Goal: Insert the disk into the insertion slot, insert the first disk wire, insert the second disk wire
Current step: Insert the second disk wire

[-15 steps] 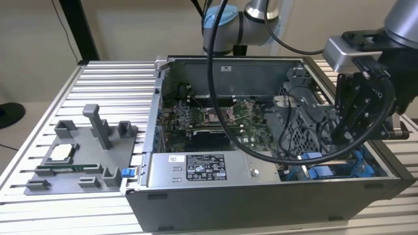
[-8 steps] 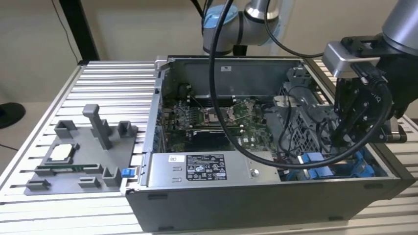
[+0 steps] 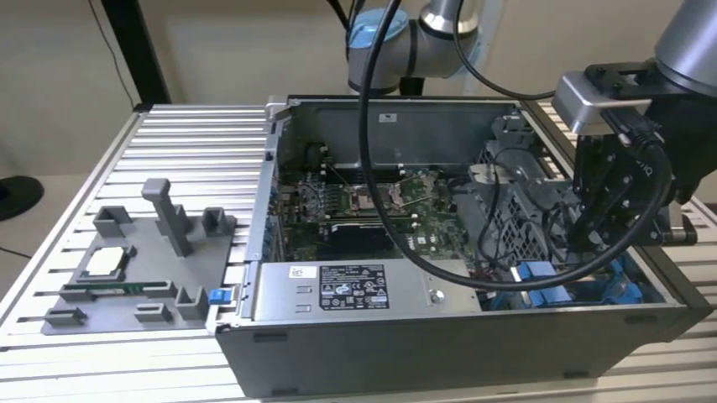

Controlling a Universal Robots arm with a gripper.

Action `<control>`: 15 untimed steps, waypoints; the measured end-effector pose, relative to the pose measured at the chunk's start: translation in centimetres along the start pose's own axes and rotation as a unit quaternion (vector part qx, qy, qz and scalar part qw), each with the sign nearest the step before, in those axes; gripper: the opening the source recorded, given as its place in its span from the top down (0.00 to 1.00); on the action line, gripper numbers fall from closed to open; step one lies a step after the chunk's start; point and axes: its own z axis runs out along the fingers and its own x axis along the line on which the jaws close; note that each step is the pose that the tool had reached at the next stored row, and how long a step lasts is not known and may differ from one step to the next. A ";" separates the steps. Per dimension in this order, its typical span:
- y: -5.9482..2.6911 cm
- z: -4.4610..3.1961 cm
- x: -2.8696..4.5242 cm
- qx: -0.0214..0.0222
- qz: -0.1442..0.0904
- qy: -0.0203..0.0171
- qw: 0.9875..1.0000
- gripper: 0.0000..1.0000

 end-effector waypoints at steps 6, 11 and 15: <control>-0.07 0.16 0.01 0.000 0.000 -0.001 1.000 1.00; -1.00 0.41 -0.04 0.000 0.000 -0.003 1.000 1.00; -1.48 0.90 -0.04 -0.001 0.000 -0.003 1.000 1.00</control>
